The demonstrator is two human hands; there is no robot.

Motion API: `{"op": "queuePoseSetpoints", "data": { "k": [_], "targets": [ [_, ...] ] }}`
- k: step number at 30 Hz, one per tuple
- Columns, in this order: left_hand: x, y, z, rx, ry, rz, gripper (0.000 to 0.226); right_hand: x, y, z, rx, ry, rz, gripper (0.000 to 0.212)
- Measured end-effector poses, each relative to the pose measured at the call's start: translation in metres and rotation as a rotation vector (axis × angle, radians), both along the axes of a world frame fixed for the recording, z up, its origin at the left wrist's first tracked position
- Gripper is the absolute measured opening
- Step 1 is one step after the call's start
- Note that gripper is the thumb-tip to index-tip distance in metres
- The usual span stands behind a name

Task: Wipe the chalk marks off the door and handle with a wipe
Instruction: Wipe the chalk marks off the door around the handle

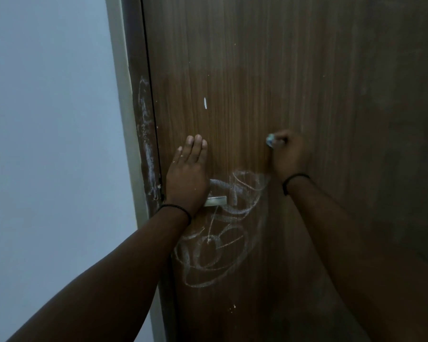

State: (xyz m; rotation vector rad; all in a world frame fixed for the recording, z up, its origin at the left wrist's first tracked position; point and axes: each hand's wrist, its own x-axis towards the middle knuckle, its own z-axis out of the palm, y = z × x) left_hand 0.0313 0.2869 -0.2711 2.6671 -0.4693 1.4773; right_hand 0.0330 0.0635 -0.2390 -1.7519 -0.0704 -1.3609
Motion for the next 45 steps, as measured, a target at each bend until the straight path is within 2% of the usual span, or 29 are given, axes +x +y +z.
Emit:
{"op": "queuePoseSetpoints", "data": {
  "k": [3,5,7,9,11,13,16,18,20,23,25,28,31,36,41,45],
  "targets": [
    [0.000,0.001,0.000,-0.023,-0.001,-0.004,0.059,-0.001,0.036,-0.005,-0.241,-0.039,0.125,0.015],
    [0.001,0.003,0.000,-0.012,-0.005,-0.006,0.060,-0.004,0.038,-0.027,-0.299,0.009,0.156,0.015],
    [0.000,0.005,0.000,0.006,-0.001,-0.010,0.060,-0.004,0.018,-0.033,-0.260,0.007,0.091,0.016],
    [0.000,0.003,-0.001,0.012,0.002,-0.005,0.060,0.001,-0.004,-0.013,-0.111,-0.004,-0.044,0.015],
    [0.000,0.002,-0.002,0.008,0.009,-0.001,0.059,0.008,-0.004,0.018,-0.093,0.012,-0.171,0.015],
    [0.001,0.003,-0.003,-0.001,0.006,-0.005,0.060,0.010,0.025,0.027,-0.298,0.046,-0.197,0.021],
    [0.000,0.007,-0.003,0.008,0.014,-0.020,0.061,0.002,0.061,-0.010,-0.686,-0.089,-0.089,0.026],
    [-0.002,0.009,-0.004,0.029,0.017,-0.023,0.059,0.001,0.048,-0.049,-0.907,-0.129,-0.067,0.036],
    [-0.004,0.011,-0.006,0.046,0.032,-0.018,0.058,0.002,0.021,-0.075,-1.014,-0.065,-0.175,0.052],
    [-0.005,0.012,-0.008,0.039,0.046,-0.014,0.057,0.001,0.008,-0.083,-0.961,0.098,-0.304,0.055],
    [-0.005,0.011,-0.008,0.026,0.050,-0.021,0.057,0.001,0.026,-0.081,-0.936,0.138,-0.295,0.053],
    [-0.006,0.014,-0.007,0.042,0.040,-0.023,0.057,0.000,0.047,-0.088,-1.071,0.148,-0.220,0.059],
    [-0.009,0.021,-0.005,0.082,0.044,-0.027,0.057,-0.007,0.025,-0.103,-1.143,0.182,-0.189,0.056],
    [-0.010,0.016,-0.010,0.054,0.051,-0.031,0.057,-0.007,0.029,-0.091,-0.892,0.247,-0.281,0.058],
    [-0.011,0.017,-0.014,0.041,0.055,-0.032,0.057,-0.021,0.038,-0.112,-1.077,0.272,-0.163,0.061],
    [-0.011,0.016,-0.017,0.047,0.057,-0.020,0.057,-0.018,0.005,-0.111,-0.832,0.318,-0.266,0.058]
  ]
}}
